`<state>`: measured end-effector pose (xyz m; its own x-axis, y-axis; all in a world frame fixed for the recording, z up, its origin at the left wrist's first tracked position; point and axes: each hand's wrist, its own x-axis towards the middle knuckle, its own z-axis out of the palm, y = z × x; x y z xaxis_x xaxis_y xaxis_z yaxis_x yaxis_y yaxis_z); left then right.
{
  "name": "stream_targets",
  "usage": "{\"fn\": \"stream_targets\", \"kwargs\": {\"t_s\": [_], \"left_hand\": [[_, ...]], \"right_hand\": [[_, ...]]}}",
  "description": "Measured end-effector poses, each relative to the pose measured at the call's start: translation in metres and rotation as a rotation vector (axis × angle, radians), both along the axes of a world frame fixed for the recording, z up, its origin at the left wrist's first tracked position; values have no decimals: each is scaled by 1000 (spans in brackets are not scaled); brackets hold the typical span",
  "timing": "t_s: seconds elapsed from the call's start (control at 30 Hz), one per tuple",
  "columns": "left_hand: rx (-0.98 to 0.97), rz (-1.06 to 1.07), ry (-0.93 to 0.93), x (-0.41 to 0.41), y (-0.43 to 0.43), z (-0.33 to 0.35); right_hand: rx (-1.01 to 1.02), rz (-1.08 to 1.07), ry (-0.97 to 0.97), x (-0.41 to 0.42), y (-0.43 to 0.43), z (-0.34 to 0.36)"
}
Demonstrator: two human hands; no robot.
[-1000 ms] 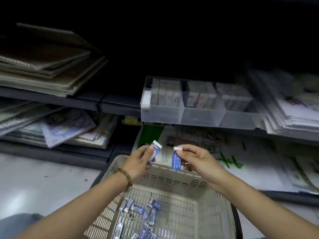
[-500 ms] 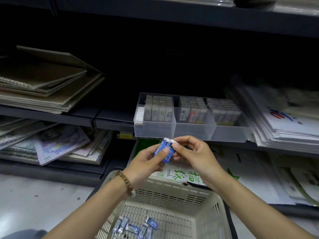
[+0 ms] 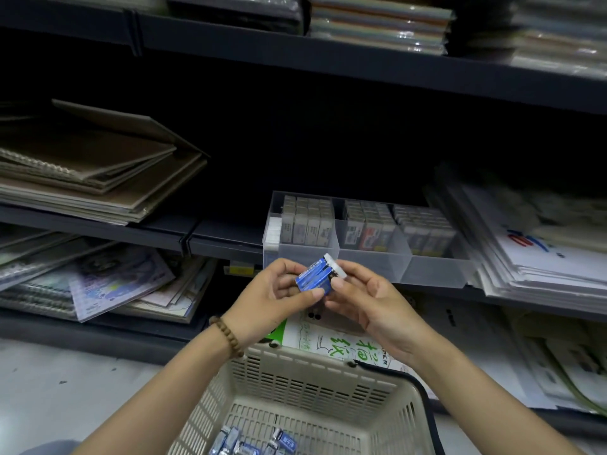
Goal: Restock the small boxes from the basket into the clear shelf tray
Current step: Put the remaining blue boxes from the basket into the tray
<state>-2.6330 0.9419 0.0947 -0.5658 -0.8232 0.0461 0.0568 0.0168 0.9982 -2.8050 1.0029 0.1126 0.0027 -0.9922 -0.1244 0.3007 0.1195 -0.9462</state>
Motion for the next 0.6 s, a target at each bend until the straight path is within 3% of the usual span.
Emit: {"fn": "stream_targets", "kwargs": {"t_s": [0.3,0.5,0.6], "left_hand": [[-299,270,-7,6,-23,23],[-357,392,13,8,-40,25],[-336,421,-77,14,-50,17]], "right_hand": [[-114,22,172,9,-26,45],[-108,79,351,13,-66,68],[-91,22,472,11,-87,71]]}}
